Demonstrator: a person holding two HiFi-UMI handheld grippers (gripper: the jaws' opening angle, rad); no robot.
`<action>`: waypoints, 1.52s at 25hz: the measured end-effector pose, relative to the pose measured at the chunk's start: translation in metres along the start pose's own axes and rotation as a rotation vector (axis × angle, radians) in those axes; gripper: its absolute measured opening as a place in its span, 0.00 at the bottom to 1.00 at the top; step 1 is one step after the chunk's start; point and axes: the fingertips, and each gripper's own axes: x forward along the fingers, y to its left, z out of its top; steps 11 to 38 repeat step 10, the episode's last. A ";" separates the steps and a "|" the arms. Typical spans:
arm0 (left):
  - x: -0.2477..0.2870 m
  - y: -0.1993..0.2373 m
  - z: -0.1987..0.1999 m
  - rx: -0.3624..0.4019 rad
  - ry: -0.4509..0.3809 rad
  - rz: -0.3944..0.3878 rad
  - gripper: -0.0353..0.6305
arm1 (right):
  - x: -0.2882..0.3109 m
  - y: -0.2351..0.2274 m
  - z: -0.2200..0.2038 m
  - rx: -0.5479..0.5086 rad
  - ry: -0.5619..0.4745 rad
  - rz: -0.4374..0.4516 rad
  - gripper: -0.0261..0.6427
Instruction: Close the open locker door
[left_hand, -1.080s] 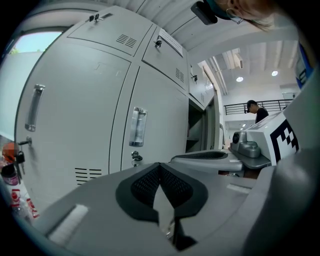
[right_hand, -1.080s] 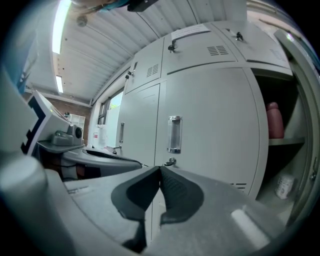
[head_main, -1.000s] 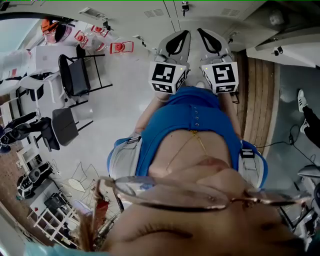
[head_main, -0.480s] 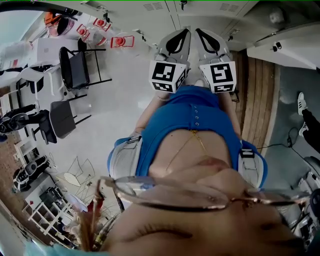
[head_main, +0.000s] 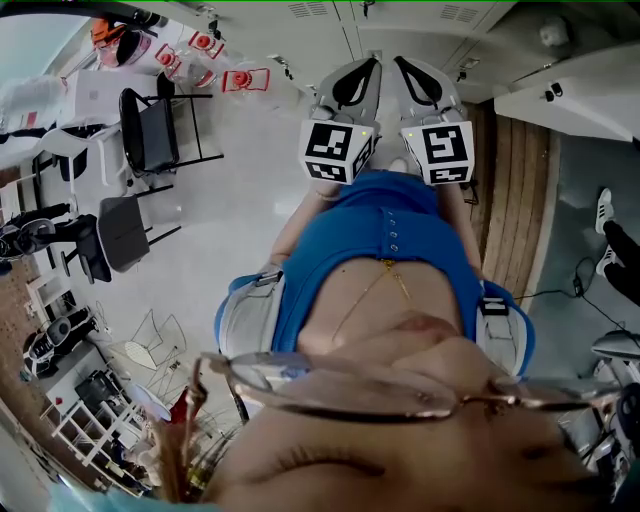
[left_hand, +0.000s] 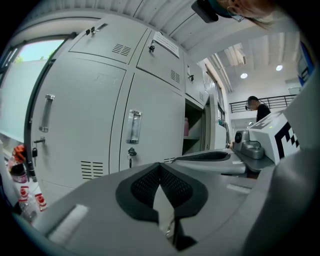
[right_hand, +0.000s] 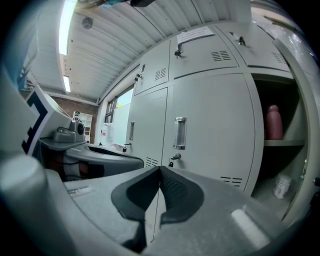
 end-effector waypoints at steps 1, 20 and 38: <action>0.000 -0.001 0.001 -0.002 -0.004 -0.001 0.05 | -0.001 0.000 0.000 -0.002 0.001 0.000 0.04; -0.001 -0.008 -0.001 -0.001 -0.005 -0.011 0.05 | -0.007 0.000 -0.001 -0.008 0.003 0.006 0.04; -0.001 -0.008 -0.001 -0.001 -0.005 -0.011 0.05 | -0.007 0.000 -0.001 -0.008 0.003 0.006 0.04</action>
